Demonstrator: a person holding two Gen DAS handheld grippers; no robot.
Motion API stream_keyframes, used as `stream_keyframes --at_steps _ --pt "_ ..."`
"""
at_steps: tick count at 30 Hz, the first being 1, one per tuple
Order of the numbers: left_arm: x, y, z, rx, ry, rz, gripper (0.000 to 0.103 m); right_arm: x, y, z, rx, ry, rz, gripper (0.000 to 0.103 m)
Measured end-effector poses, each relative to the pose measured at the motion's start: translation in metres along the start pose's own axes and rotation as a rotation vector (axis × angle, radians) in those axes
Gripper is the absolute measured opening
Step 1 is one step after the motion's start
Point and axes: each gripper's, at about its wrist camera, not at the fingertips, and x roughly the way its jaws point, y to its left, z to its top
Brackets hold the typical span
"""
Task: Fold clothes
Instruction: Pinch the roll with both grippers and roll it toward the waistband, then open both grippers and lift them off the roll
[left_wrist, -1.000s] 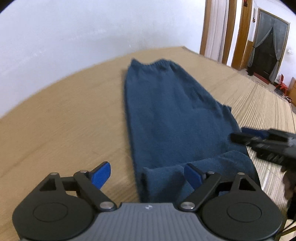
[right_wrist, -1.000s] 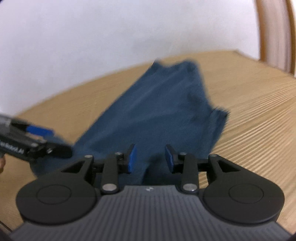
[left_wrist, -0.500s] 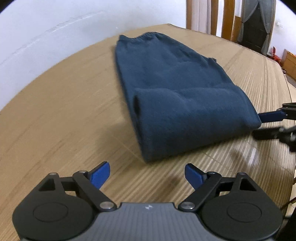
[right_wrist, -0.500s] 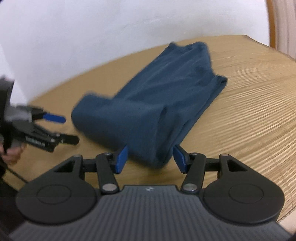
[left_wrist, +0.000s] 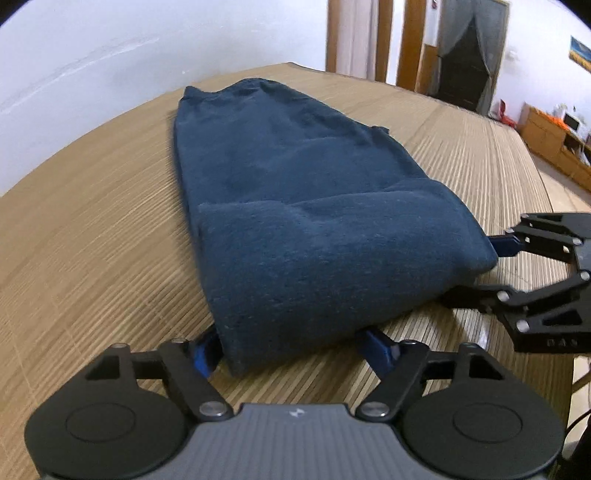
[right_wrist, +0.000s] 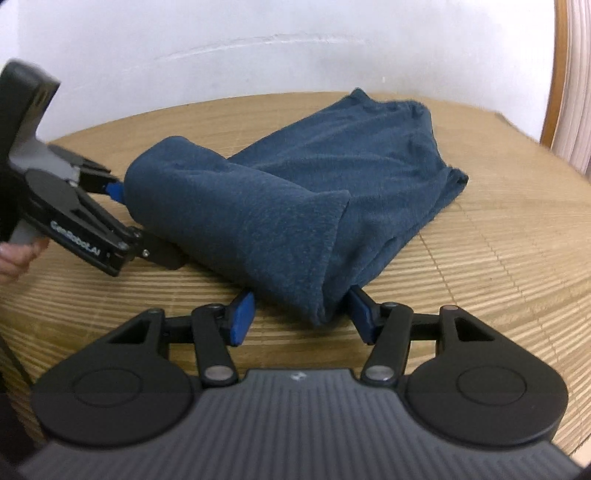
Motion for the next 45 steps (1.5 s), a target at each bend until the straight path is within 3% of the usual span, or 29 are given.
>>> stream_keyframes --at_steps 4,12,16,19,27,32,36,45 --pt "-0.004 0.001 0.002 0.022 0.008 0.005 0.056 0.003 0.004 0.008 -0.003 0.009 -0.001 0.041" --pt "-0.048 -0.011 0.000 0.024 0.058 -0.071 0.052 -0.039 0.007 0.016 -0.003 0.037 0.046 0.036" --pt "-0.062 -0.012 0.003 -0.029 0.099 -0.100 0.050 -0.062 -0.003 0.020 0.064 0.058 0.087 0.036" --pt "-0.066 -0.008 0.015 -0.067 0.063 -0.085 0.050 -0.062 -0.011 0.029 0.117 0.024 0.075 0.036" --pt "-0.057 0.000 0.052 -0.084 -0.030 -0.007 0.052 -0.034 -0.026 0.053 0.162 -0.092 0.008 0.036" --pt "-0.044 0.014 0.071 -0.131 -0.054 0.027 0.055 -0.009 -0.042 0.065 0.194 -0.119 -0.021 0.037" --pt "-0.021 0.028 0.082 -0.148 -0.047 0.048 0.061 0.015 -0.051 0.074 0.202 -0.122 -0.047 0.038" --pt "0.031 0.049 0.094 -0.153 0.004 0.074 0.075 0.065 -0.059 0.076 0.164 -0.034 -0.099 0.037"
